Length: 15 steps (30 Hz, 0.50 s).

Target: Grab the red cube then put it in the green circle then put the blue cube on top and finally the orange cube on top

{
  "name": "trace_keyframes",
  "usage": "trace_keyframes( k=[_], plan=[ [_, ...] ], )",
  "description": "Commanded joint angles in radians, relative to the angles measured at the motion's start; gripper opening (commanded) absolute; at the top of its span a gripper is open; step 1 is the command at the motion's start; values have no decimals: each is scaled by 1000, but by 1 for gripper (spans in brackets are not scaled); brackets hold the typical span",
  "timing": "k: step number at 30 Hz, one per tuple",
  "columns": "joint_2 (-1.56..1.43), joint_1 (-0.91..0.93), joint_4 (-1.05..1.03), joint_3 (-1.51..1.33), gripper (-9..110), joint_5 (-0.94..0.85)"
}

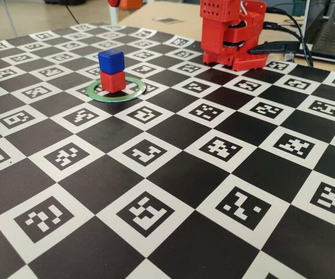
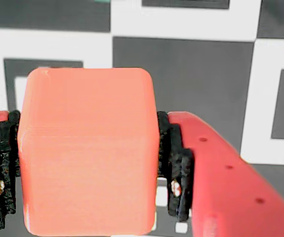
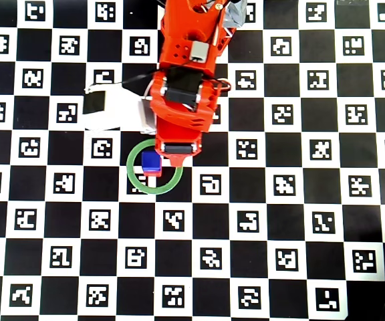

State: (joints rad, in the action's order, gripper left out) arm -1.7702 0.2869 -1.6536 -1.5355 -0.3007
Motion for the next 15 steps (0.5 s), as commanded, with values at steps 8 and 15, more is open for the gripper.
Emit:
trace_keyframes(
  k=[8,15],
  plan=[
    [8,71,120,-63,5,-130],
    [58,75,164,-66,5,-144]
  ],
)
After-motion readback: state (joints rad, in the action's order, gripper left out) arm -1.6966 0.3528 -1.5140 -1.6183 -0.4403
